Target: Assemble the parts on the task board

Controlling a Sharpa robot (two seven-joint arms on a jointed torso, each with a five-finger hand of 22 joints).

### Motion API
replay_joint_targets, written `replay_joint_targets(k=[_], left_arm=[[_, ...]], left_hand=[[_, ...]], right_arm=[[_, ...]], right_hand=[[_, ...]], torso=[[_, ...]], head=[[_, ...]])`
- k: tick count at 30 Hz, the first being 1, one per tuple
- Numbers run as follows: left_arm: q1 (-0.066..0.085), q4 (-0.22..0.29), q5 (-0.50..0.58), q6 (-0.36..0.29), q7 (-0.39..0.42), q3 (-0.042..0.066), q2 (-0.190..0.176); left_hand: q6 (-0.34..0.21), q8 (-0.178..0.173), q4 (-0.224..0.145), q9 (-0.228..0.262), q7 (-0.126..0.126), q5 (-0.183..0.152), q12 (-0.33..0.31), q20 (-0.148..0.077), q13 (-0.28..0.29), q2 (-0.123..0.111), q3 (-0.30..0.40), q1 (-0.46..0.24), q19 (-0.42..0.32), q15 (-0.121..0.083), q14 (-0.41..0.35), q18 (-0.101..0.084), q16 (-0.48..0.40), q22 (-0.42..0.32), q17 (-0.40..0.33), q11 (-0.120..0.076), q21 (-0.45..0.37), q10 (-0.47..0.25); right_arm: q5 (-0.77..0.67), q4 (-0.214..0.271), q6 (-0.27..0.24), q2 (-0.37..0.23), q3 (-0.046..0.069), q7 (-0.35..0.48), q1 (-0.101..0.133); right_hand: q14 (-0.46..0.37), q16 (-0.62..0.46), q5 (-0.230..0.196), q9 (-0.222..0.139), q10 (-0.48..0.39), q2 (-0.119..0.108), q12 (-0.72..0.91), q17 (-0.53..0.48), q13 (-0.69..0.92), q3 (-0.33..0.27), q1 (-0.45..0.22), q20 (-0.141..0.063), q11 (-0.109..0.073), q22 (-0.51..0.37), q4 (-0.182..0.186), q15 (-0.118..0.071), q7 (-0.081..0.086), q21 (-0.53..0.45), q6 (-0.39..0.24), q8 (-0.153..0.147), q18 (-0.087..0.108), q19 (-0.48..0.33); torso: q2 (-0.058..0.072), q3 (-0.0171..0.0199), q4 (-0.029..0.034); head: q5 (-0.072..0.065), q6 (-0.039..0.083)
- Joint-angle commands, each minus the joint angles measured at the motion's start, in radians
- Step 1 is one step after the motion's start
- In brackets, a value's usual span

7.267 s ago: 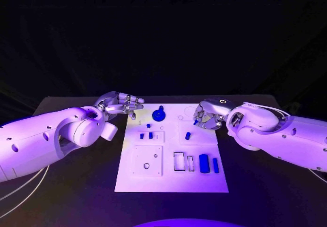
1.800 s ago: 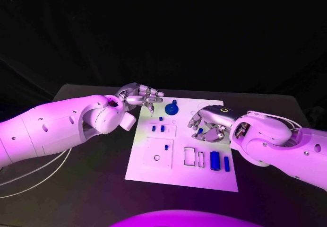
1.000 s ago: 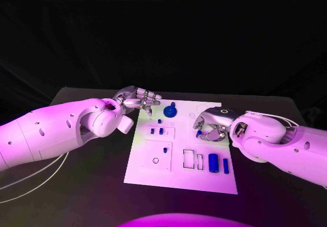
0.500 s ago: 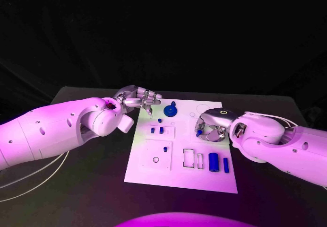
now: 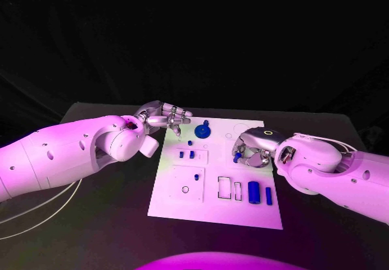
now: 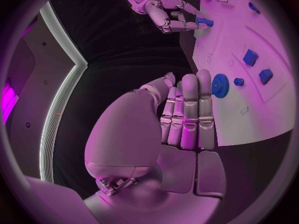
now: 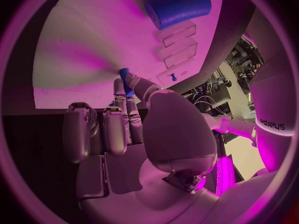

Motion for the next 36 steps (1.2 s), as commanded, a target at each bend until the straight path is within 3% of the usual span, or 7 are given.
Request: replay_joint_targets(k=[1, 9, 12, 16, 27, 36], left_arm=[[0.001, -0.001, 0.003, 0.019, 0.004, 0.001, 0.003], [0.001, -0.007, 0.005, 0.021, 0.004, 0.0, 0.008], [0.0, -0.008, 0.005, 0.023, 0.004, 0.0, 0.011], [0.0, -0.009, 0.006, 0.025, 0.004, 0.0, 0.014], [0.0, -0.012, 0.008, 0.028, 0.004, -0.001, 0.028], [0.0, -0.01, 0.008, 0.029, 0.004, -0.001, 0.031]], left_hand=[[-0.007, -0.004, -0.002, -0.001, 0.001, 0.003, 0.003, 0.007, 0.001, 0.013, -0.006, 0.0, 0.001, 0.0, -0.005, 0.015, -0.005, -0.001, -0.002, 0.002, -0.004, -0.007], [-0.007, -0.004, -0.002, -0.001, 0.001, 0.003, 0.003, 0.007, 0.001, 0.013, -0.006, 0.0, 0.001, 0.0, -0.005, 0.015, -0.005, -0.001, -0.002, 0.002, -0.004, -0.007], [-0.007, -0.003, -0.003, -0.001, 0.001, 0.003, 0.005, 0.007, 0.002, 0.015, -0.006, 0.001, 0.002, 0.0, -0.005, 0.015, -0.004, -0.002, -0.002, 0.002, -0.004, -0.007], [-0.007, -0.003, -0.003, -0.001, 0.001, 0.003, 0.005, 0.007, 0.002, 0.015, -0.006, 0.001, 0.002, 0.0, -0.005, 0.015, -0.004, -0.002, -0.002, 0.002, -0.004, -0.007], [-0.007, -0.003, -0.003, -0.001, 0.001, 0.003, 0.005, 0.007, 0.002, 0.015, -0.006, 0.001, 0.002, 0.0, -0.005, 0.015, -0.004, -0.002, -0.002, 0.002, -0.004, -0.007], [-0.007, -0.003, -0.003, -0.001, 0.001, 0.003, 0.005, 0.007, 0.002, 0.015, -0.006, 0.001, 0.002, 0.0, -0.005, 0.015, -0.004, -0.002, -0.002, 0.002, -0.004, -0.007]], right_arm=[[0.023, 0.024, -0.042, -0.01, 0.006, -0.008, 0.007], [0.105, 0.114, -0.04, -0.034, 0.016, -0.006, 0.027], [0.115, 0.139, -0.043, -0.02, 0.017, 0.0, 0.027], [0.108, 0.157, -0.047, 0.019, 0.017, 0.011, 0.016], [0.078, 0.131, -0.052, 0.166, 0.008, 0.046, -0.041], [0.064, 0.085, -0.034, 0.237, 0.001, 0.058, -0.078]], right_hand=[[0.056, 0.004, -0.003, 0.019, 0.008, 0.008, 0.005, 0.023, 0.001, 0.002, 0.004, -0.007, 0.001, 0.083, -0.004, -0.005, 0.005, 0.005, 0.01, 0.012, -0.005, 0.02], [0.056, 0.003, 0.002, 0.02, 0.007, 0.002, 0.003, 0.023, 0.001, 0.002, -0.001, -0.007, 0.003, 0.082, -0.005, -0.005, 0.008, 0.005, 0.008, 0.011, -0.005, 0.02], [0.056, 0.003, 0.003, 0.02, 0.007, 0.001, 0.002, 0.023, 0.001, 0.001, -0.002, -0.007, 0.003, 0.082, -0.004, -0.004, 0.009, 0.004, 0.008, 0.011, -0.005, 0.02], [0.056, 0.003, 0.005, 0.02, 0.006, 0.0, 0.001, 0.022, 0.001, 0.001, -0.003, -0.007, 0.004, 0.081, -0.004, -0.004, 0.009, 0.003, 0.006, 0.01, -0.005, 0.02], [0.056, 0.001, 0.015, 0.021, 0.004, -0.001, -0.002, 0.02, 0.0, 0.003, -0.006, -0.006, 0.006, 0.079, -0.004, -0.002, 0.012, -0.001, 0.002, 0.007, -0.004, 0.018], [0.056, 0.002, 0.022, 0.022, 0.003, -0.001, -0.003, 0.021, 0.001, 0.003, -0.007, -0.006, 0.007, 0.08, -0.005, -0.002, 0.014, 0.0, 0.001, 0.006, -0.004, 0.019]], torso=[[-0.001, -0.0002, 0.001], [-0.001, -0.0009, 0.0003], [-0.001, 0.0004, 0.0003], [-0.001, -0.0011, -0.0005], [0.0, -0.001, 0.0011], [0.0, -0.0011, -0.0001]], head=[[0.001, 0.001], [0.003, 0.002], [0.007, 0.001], [0.012, -0.001], [0.03, -0.009], [0.037, -0.013]])
